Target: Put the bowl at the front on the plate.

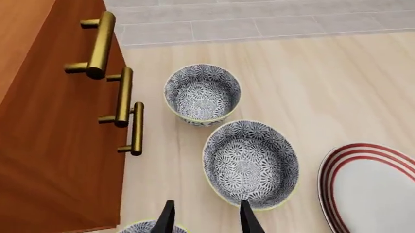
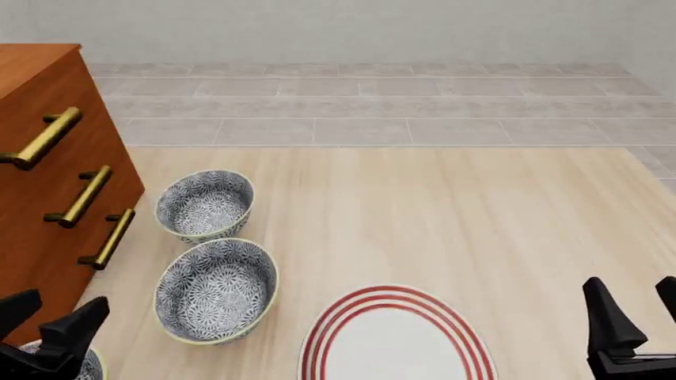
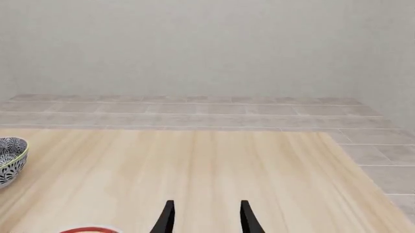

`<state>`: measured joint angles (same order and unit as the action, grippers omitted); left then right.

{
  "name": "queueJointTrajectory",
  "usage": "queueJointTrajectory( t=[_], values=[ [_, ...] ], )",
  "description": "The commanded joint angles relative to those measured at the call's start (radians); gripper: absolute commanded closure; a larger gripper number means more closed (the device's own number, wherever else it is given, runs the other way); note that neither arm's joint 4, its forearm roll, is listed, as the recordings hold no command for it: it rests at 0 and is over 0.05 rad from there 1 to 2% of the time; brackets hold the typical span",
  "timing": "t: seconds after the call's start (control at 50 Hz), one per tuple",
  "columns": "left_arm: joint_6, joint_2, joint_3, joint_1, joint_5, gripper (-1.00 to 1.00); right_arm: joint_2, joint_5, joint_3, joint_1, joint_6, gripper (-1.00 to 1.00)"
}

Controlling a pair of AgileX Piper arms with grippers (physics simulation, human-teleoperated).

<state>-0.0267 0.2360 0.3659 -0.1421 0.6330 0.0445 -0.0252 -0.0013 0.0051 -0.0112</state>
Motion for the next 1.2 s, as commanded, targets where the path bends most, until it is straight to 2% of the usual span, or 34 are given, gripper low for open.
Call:
queueJointTrajectory(
  t=[0.02,0.14,0.2,0.38,0.78,0.96,1.2],
  values=[
    [-0.036,-0.018,-0.024,0.011,0.095,-1.0,-0.008,0.005,0.001,-0.004,0.003,-1.0],
    [-0.056,-0.029,-0.044,0.007,0.115,-1.0,-0.006,0.002,0.001,-0.005,0.007,-1.0],
    [-0.087,-0.032,-0.055,-0.017,0.139,-1.0,-0.005,0.0,0.001,-0.002,0.006,-1.0],
    [-0.092,-0.029,-0.087,-0.005,0.146,-1.0,-0.005,0.0,0.001,-0.003,0.007,-1.0],
    [-0.117,0.066,-0.19,0.061,0.045,-1.0,0.017,-0.018,0.001,-0.005,0.013,-1.0],
    [-0.162,0.142,-0.24,0.073,-0.024,-1.0,0.026,-0.025,0.001,-0.007,0.017,-1.0],
    [-0.212,0.162,-0.298,0.082,-0.041,-1.0,0.033,-0.032,0.001,-0.011,0.022,-1.0]
  ],
)
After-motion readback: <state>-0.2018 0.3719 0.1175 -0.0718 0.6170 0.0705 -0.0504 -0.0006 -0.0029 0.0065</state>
